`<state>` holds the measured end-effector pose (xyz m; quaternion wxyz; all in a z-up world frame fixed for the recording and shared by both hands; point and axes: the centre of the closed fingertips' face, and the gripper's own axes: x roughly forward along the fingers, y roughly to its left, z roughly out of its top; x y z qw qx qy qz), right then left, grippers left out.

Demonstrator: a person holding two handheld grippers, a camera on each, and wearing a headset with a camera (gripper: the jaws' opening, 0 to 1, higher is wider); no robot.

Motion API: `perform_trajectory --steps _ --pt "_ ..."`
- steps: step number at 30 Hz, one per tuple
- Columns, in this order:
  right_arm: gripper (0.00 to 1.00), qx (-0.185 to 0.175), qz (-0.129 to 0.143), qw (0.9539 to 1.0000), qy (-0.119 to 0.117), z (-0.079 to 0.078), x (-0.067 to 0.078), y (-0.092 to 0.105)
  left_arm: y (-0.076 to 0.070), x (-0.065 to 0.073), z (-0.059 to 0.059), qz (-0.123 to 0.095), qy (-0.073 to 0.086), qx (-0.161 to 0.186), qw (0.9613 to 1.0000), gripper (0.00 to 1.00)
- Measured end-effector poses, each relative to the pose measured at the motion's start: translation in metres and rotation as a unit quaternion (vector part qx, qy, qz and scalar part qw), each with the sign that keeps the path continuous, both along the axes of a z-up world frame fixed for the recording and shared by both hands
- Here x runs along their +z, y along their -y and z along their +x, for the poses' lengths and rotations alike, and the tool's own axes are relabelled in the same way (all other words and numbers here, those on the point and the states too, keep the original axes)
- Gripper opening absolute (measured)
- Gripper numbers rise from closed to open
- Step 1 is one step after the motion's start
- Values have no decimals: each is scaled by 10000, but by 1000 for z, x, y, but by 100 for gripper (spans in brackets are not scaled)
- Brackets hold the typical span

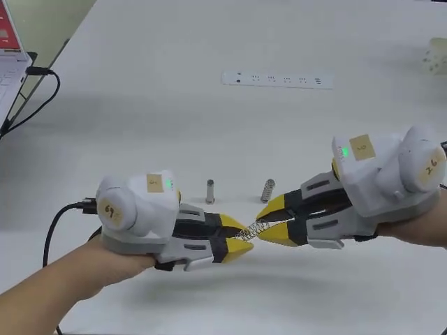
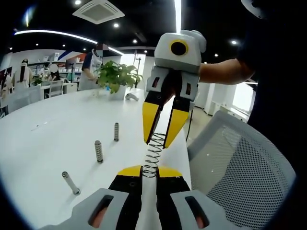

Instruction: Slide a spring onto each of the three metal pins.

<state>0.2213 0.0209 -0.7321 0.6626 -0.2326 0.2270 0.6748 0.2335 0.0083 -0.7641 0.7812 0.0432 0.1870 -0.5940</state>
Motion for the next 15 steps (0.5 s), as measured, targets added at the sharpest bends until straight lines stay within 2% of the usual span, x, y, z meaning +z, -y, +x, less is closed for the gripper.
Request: perform_trajectory --steps 4,9,15 --pt "7 23 28 10000 15 -1 0 -5 2 -1 0 75 42 -41 10000 2" --pt "7 -84 210 9997 -27 0 5 -9 4 2 2 51 130 -66 9999 2" --pt "7 -219 351 9991 -78 0 6 -13 4 1 0 118 140 -92 9998 2"
